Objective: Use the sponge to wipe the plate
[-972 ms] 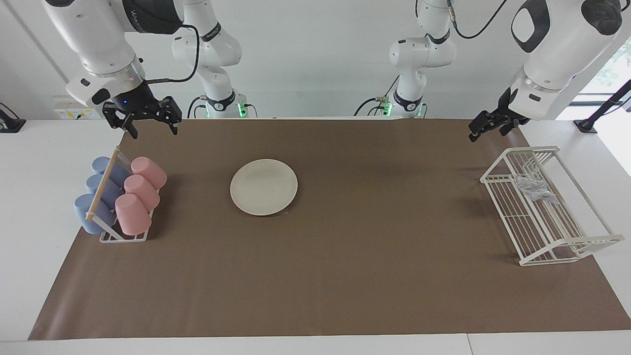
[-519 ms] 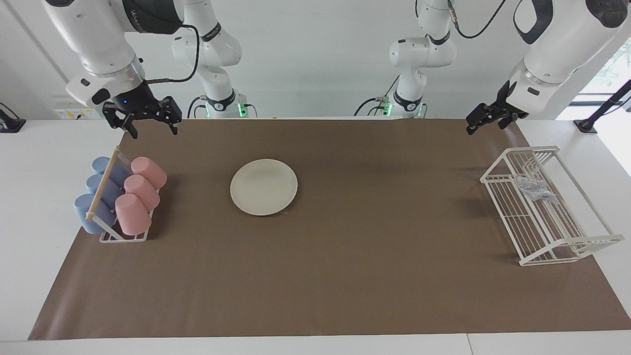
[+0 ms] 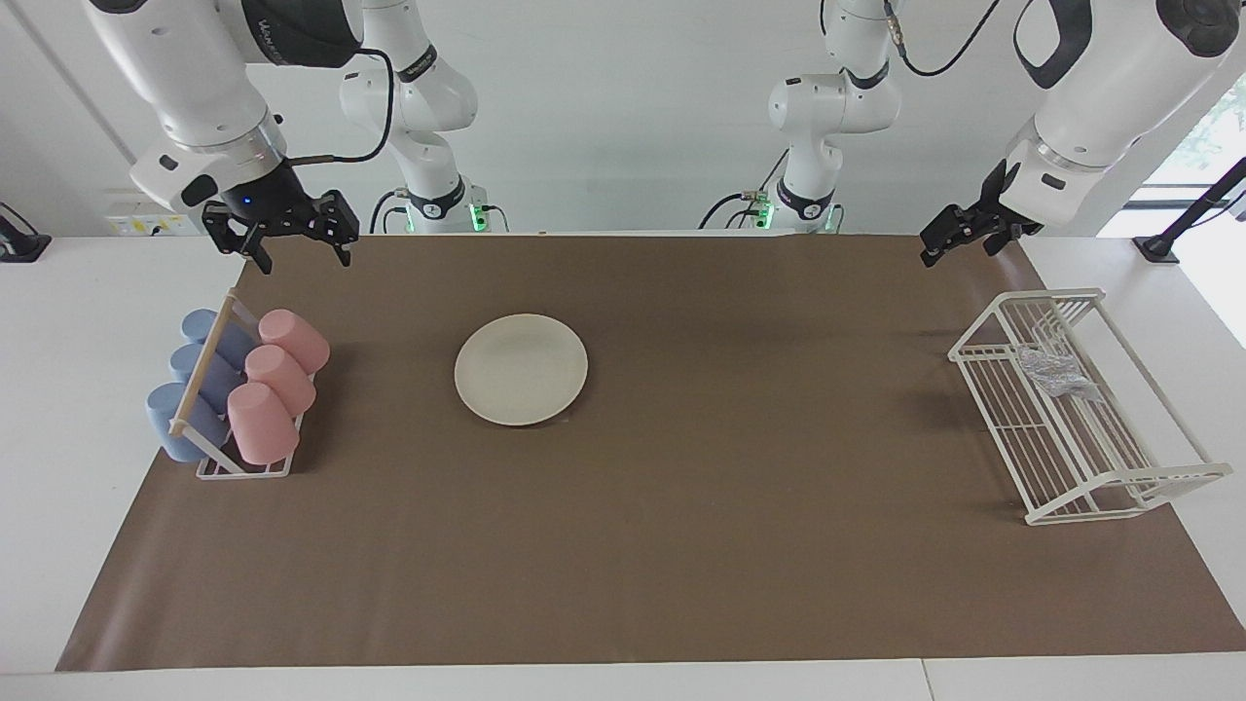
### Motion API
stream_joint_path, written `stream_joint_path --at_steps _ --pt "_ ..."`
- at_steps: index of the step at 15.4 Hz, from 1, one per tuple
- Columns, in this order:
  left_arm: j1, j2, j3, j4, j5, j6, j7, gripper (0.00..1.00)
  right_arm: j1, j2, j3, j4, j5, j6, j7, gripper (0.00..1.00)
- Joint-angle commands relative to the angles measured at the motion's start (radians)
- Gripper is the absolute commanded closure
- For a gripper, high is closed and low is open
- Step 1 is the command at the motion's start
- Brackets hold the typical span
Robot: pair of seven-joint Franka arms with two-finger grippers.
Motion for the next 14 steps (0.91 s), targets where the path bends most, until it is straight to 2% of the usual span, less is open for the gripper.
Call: stream_joint_path --at_steps 1,4,14 --pt "-0.009 -0.007 0.013 -0.026 -0.015 0.057 0.014 0.00 0.000 0.007 0.006 0.015 -0.017 -0.008 0.026 0.00" --pt "-0.007 -0.024 0.014 -0.060 -0.004 0.111 0.120 0.00 0.000 0.005 0.006 0.015 -0.017 -0.008 0.026 0.00" --pt "-0.009 -0.029 0.013 -0.064 0.008 0.113 0.123 0.00 0.000 0.007 0.006 0.015 -0.017 -0.008 0.026 0.00"
